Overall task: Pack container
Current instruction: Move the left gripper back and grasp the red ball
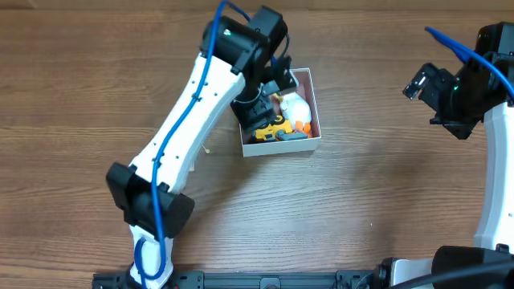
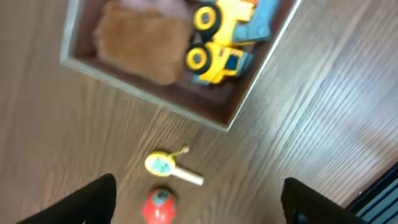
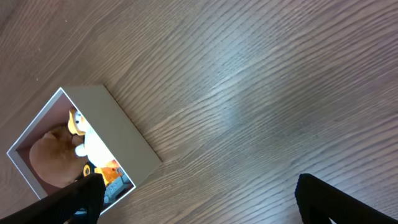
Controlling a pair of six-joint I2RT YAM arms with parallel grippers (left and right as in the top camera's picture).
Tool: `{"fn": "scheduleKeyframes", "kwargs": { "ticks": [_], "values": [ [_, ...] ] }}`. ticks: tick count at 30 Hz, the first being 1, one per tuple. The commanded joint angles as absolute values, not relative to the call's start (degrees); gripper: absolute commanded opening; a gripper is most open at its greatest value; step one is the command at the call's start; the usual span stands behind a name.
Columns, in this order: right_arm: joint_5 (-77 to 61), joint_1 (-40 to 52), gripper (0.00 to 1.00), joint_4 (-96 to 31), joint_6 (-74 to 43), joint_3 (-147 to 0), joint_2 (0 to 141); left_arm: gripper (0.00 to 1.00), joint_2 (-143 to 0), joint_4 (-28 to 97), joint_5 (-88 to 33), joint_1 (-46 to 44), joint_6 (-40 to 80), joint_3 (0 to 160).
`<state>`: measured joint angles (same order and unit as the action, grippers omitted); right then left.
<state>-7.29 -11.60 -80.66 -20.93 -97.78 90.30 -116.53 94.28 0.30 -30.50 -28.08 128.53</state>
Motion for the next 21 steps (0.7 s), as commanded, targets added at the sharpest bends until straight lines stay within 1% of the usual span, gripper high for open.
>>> {"fn": "scheduleKeyframes", "kwargs": {
  "ticks": [1, 2, 3, 4, 6, 8, 10, 11, 13, 16, 18, 21],
  "values": [
    [-7.6, -11.6, 1.0, -81.4, -20.6, -97.8, 90.1, 0.86, -106.5, 94.9, 5.3, -28.4, -19.3, 130.5],
    [-7.6, -11.6, 1.0, -81.8, -20.6, -97.8, 90.1, 0.88, -103.6, 94.9, 6.1, -27.7, -17.0, 130.5],
    [-7.6, -11.6, 1.0, -81.9, -20.6, -97.8, 90.1, 0.98, -99.6, 95.3, 6.1, -26.6, -13.6, 130.5],
    [-7.6, -11.6, 1.0, -82.0, -20.6, -97.8, 90.1, 1.0, -97.0, 95.8, 6.1, -25.7, -11.7, 130.5],
    [-7.6, -11.6, 1.0, -81.8, -20.6, -97.8, 90.1, 1.0, -89.2, 96.7, 5.3, -21.3, -8.1, 128.7],
    [-7.6, -11.6, 1.0, -81.5, -20.6, -97.8, 90.1, 1.0, -84.4, 95.6, 2.4, -16.7, -5.7, 125.4],
    [-7.6, -11.6, 1.0, -81.3, -20.6, -97.8, 90.1, 1.0, -79.4, 90.9, -6.8, -10.9, -6.5, 118.7],
    [-7.6, -11.6, 1.0, -81.3, -20.6, -97.8, 90.1, 1.0, -78.5, 89.6, -9.0, -9.3, -8.0, 116.5],
    [-7.6, -11.6, 1.0, -81.3, -20.6, -97.8, 90.1, 1.0, -78.3, 88.0, -8.1, -5.9, -7.2, 110.9],
    [-7.6, -11.6, 1.0, -81.3, -20.6, -97.8, 90.1, 1.0, -81.3, 86.3, -2.5, -1.7, -0.9, 101.3],
    [-7.6, -11.6, 1.0, -81.1, -20.6, -97.8, 90.1, 1.0, -85.2, 83.0, -2.6, 0.2, 0.9, 94.1],
    [-7.6, -11.6, 1.0, -80.2, -20.6, -97.8, 90.1, 1.0, -92.7, 78.0, -2.8, 0.8, 0.8, 87.2]
  ]
}}
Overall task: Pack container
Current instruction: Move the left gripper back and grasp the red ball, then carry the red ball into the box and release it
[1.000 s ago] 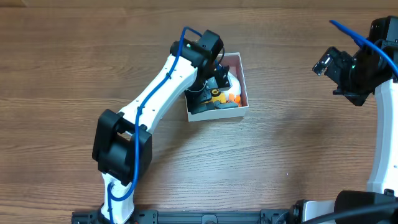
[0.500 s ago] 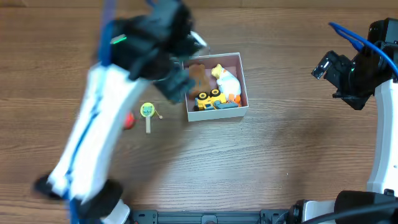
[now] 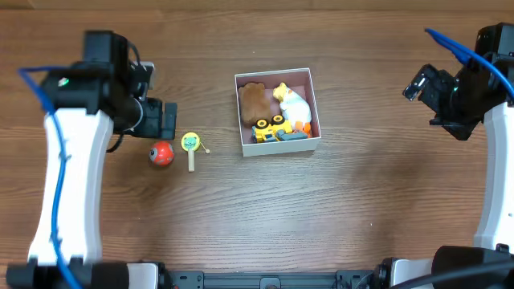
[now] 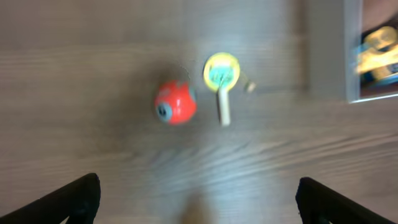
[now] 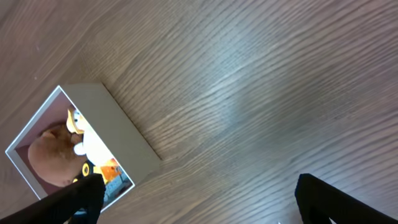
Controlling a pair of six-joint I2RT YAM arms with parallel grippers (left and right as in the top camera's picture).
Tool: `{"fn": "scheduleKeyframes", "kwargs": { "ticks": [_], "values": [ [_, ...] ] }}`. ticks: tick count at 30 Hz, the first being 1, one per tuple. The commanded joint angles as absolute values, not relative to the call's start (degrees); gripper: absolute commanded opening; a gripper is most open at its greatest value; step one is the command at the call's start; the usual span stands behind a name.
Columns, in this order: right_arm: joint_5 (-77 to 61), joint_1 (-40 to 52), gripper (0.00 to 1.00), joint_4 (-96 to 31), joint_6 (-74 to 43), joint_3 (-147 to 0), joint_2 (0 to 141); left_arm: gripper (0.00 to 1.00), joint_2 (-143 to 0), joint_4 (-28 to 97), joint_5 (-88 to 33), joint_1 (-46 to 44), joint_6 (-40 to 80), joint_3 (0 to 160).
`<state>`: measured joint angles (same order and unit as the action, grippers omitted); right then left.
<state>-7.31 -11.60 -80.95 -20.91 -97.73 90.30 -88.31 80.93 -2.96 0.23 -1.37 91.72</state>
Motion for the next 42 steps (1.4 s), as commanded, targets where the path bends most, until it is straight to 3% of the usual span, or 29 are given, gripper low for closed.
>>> {"fn": "scheduleKeyframes", "kwargs": {
  "ticks": [1, 6, 10, 22, 25, 28, 30, 31, 32, 36, 42],
  "values": [
    [-7.6, -11.6, 1.0, -80.0, -20.6, -97.8, 90.1, 1.0, -95.1, 77.1, -2.9, 0.8, 0.8, 86.3],
    [-7.6, -11.6, 1.0, -80.1, -20.6, -97.8, 90.1, 0.92, -107.0, 74.2, -2.8, 0.8, -0.1, 85.9],
    [-7.6, -11.6, 1.0, -79.7, -20.6, -97.8, 90.1, 0.8, -113.7, 73.6, -2.7, 0.8, -1.3, 84.8],
    [-5.6, -11.6, 1.0, -79.8, -20.6, -97.8, 90.1, 0.72, -114.8, 65.4, 0.0, 3.0, -1.8, 77.1],
    [-5.6, -11.6, 1.0, -79.9, -20.6, -97.8, 90.1, 0.57, -114.8, 65.5, 0.6, 3.0, -1.7, 77.0],
    [-5.6, -11.6, 1.0, -79.8, -20.6, -97.8, 90.1, 0.34, -114.8, 65.4, 0.6, 3.0, -1.7, 77.0],
    [-4.7, -11.6, 1.0, -79.8, -20.6, -97.8, 90.1, 0.24, -114.8, 65.5, 0.6, 3.0, -1.7, 77.0],
    [-4.6, -11.6, 1.0, -79.9, -20.6, -97.8, 90.1, 0.09, -114.7, 66.2, 0.6, 3.0, -1.7, 77.1],
    [-4.6, -11.6, 1.0, -79.8, -20.6, -97.8, 90.1, 0.06, -114.6, 67.0, 0.6, 3.0, -1.8, 77.5],
    [-4.6, -11.6, 1.0, -79.8, -20.6, -97.8, 90.1, 0.04, -114.4, 75.1, -2.2, 2.2, -1.9, 87.6],
    [-4.6, -11.6, 1.0, -79.8, -20.6, -97.8, 90.1, 0.04, -113.5, 88.5, -9.6, -7.4, -3.7, 117.2]
  ]
}}
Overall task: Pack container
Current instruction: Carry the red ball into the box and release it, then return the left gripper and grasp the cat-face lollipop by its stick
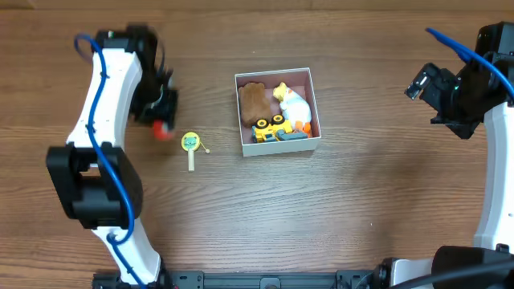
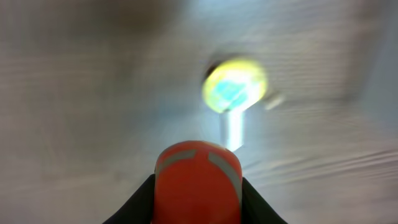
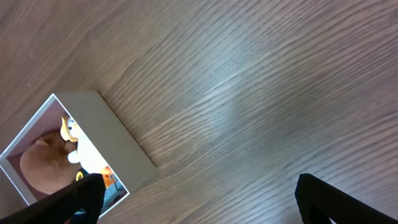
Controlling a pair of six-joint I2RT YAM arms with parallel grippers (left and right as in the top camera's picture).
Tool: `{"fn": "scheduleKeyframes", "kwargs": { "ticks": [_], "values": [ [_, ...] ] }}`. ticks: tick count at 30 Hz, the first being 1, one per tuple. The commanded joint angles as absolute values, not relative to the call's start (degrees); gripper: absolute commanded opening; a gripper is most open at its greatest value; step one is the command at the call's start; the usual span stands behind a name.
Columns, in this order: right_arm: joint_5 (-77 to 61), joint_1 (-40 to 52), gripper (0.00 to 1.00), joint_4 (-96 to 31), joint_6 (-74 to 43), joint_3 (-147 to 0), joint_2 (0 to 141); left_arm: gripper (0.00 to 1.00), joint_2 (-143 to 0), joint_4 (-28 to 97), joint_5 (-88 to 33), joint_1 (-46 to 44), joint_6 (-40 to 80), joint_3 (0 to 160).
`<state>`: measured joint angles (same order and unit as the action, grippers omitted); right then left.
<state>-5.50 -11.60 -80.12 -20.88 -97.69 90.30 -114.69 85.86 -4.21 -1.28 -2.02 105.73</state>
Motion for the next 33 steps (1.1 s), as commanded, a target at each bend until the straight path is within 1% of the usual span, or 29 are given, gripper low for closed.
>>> {"fn": "scheduleKeyframes", "kwargs": {
  "ticks": [1, 3, 6, 10, 13, 14, 15, 18, 19, 20, 21, 22, 23, 24, 25, 28, 30, 32, 33],
  "values": [
    [-4.6, -11.6, 1.0, -79.9, -20.6, -97.8, 90.1, 0.04, -113.5, 88.6, -9.6, -10.0, -3.7, 120.0],
    [-4.6, -11.6, 1.0, -80.2, -20.6, -97.8, 90.1, 0.04, -113.5, 85.9, -9.5, -16.4, -3.7, 123.1],
    [-4.6, -11.6, 1.0, -80.8, -20.6, -97.8, 90.1, 0.04, -114.4, 78.3, -9.0, -23.9, -1.8, 121.7],
    [-4.6, -11.6, 1.0, -81.6, -20.6, -97.8, 90.1, 0.09, -118.1, 70.7, -8.4, -28.4, 1.4, 120.1],
    [-4.8, -11.6, 1.0, -81.8, -20.7, -97.8, 90.1, 0.15, -122.9, 65.3, -8.6, -29.3, 1.6, 120.1],
    [-4.8, -11.6, 1.0, -81.8, -20.7, -97.8, 90.1, 0.18, -124.4, 64.6, -8.7, -29.3, 2.2, 120.1],
    [-4.8, -11.6, 1.0, -81.8, -20.7, -97.8, 90.1, 0.24, -126.2, 63.3, -10.1, -29.3, 2.3, 120.1],
    [-4.8, -11.6, 1.0, -81.8, -20.7, -97.8, 90.1, 0.32, -129.1, 60.0, -11.0, -29.3, 2.3, 120.1],
    [-4.8, -11.6, 1.0, -81.8, -20.7, -97.8, 90.1, 0.44, -129.4, 59.3, -11.0, -29.3, 2.4, 120.1],
    [-4.8, -11.6, 1.0, -81.8, -20.6, -97.8, 90.1, 0.52, -129.4, 58.8, -11.0, -29.3, 2.4, 120.1],
    [-4.8, -11.6, 1.0, -82.0, -20.6, -97.8, 90.1, 0.56, -129.3, 58.7, -11.3, -29.3, 2.4, 120.3],
    [-4.8, -11.6, 1.0, -82.2, -20.6, -97.8, 90.1, 0.66, -129.1, 59.0, -11.5, -29.3, 2.4, 120.7],
    [-4.8, -11.6, 1.0, -82.5, -20.6, -97.8, 90.1, 0.8, -128.7, 60.0, -11.4, -29.2, 2.3, 121.4],
    [-4.8, -11.6, 1.0, -82.7, -20.6, -97.8, 90.1, 0.84, -127.9, 61.2, -11.5, -29.2, 1.9, 122.3],
    [-4.8, -11.6, 1.0, -82.9, -20.6, -97.8, 90.1, 1.0, -126.9, 62.3, -11.4, -29.1, 1.1, 123.1],
    [-4.8, -11.6, 1.0, -82.9, -20.6, -97.8, 90.1, 1.0, -123.2, 66.2, -10.3, -28.3, 0.0, 126.0],
    [-4.8, -11.6, 1.0, -82.9, -20.6, -97.8, 90.1, 1.0, -119.0, 71.5, -10.1, -26.7, -0.1, 128.0],
    [-4.8, -11.6, 1.0, -83.0, -20.6, -97.8, 90.1, 1.0, -115.2, 76.8, -9.1, -25.0, -3.6, 128.2],
    [-4.8, -11.6, 1.0, -83.1, -20.6, -97.8, 90.1, 0.99, -113.6, 79.8, -7.5, -23.9, -3.4, 128.2]
  ]
}}
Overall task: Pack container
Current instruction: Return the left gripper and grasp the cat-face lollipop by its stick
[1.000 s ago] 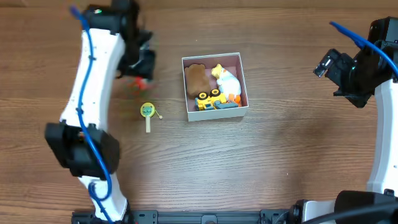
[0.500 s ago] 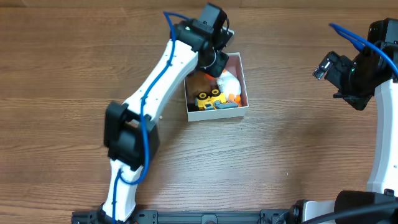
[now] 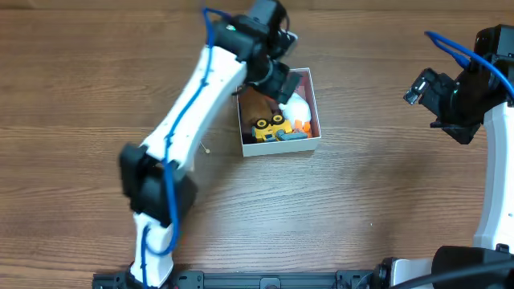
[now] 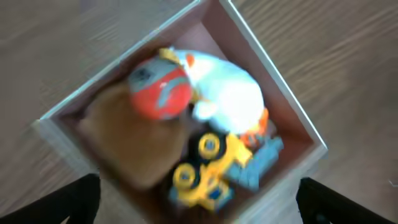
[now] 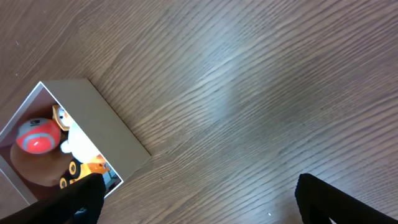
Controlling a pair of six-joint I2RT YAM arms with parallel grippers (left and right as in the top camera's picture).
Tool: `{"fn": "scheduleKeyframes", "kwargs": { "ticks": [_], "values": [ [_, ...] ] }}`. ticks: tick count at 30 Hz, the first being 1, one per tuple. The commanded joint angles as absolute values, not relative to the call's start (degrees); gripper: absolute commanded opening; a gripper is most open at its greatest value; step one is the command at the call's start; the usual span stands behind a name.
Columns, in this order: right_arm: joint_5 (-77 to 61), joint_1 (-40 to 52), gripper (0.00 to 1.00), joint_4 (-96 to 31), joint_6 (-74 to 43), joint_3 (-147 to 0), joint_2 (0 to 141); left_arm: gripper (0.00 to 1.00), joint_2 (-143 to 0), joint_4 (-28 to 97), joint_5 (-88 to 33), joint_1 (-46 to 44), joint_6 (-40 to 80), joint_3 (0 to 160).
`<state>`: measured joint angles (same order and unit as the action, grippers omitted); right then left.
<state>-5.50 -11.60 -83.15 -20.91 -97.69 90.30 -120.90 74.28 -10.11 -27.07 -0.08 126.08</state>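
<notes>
The white box (image 3: 281,147) stands at mid-table. It holds a brown plush (image 4: 124,143), a white duck plush (image 4: 227,93), a yellow toy truck (image 4: 208,168) and a red ball (image 4: 158,93). The ball rests on the brown plush beside the duck, and shows in the right wrist view too (image 5: 34,138). My left gripper (image 3: 273,76) hangs above the box's back part, open (image 4: 199,208), with nothing between its fingers. My right gripper (image 3: 422,84) is open (image 5: 199,208) above bare table far to the right. The left arm hides the yellow rattle, apart from a small tip (image 3: 207,148).
The box's grey outer wall (image 5: 106,130) faces the right wrist camera. The left arm (image 3: 193,120) stretches diagonally over the table from its base at the front left to the box. The wooden table (image 3: 385,201) shows bare between the box and the right arm.
My left gripper was shut on the red ball at the table's left, next to the rattle. Now it is open over the box and the ball lies inside. The right arm barely moved.
First my left gripper was open over the box, with the ball and the rattle on the table to its left. Then it hung open above those two. Then it was shut on the ball. Now the ball is in the box and the gripper is open.
</notes>
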Motion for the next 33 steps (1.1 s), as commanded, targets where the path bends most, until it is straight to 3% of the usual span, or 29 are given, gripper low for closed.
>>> {"fn": "scheduleKeyframes", "kwargs": {
  "ticks": [1, 5, 8, 11, 18, 23, 27, 29, 33],
  "values": [
    [-4.8, -11.6, 1.0, -83.1, -20.6, -97.8, 90.1, 0.94, -112.3, 83.1, -5.9, -22.6, -3.4, 128.2],
    [-4.8, -11.6, 1.0, -83.0, -20.7, -97.8, 90.1, 0.87, -111.3, 93.1, -4.0, -16.8, -0.2, 127.1],
    [-4.8, -11.6, 1.0, -83.1, -20.6, -97.8, 90.1, 0.81, -111.2, 92.1, -4.0, -13.0, 5.3, 115.1],
    [-4.8, -11.6, 1.0, -82.8, -20.6, -97.8, 90.1, 0.75, -111.2, 87.3, -3.7, -12.8, 10.5, 104.1],
    [-4.8, -11.6, 1.0, -82.1, -20.6, -97.8, 90.1, 0.75, -111.2, 73.8, 3.2, -12.8, 16.3, 82.2],
    [-4.8, -11.6, 1.0, -81.8, -20.6, -97.8, 90.1, 0.75, -111.2, 63.9, 2.6, -12.6, 15.0, 72.1],
    [-4.8, -11.6, 1.0, -82.5, -20.6, -97.8, 90.1, 0.68, -111.2, 55.1, 2.1, -11.4, 15.0, 68.1],
    [-4.6, -11.6, 1.0, -82.6, -20.6, -97.8, 90.1, 0.59, -111.2, 53.0, 1.7, -10.9, 15.0, 67.5],
    [-4.6, -11.6, 1.0, -82.6, -20.6, -97.8, 90.1, 0.14, -111.2, 52.0, 1.7, -10.9, 15.0, 67.1]
  ]
}}
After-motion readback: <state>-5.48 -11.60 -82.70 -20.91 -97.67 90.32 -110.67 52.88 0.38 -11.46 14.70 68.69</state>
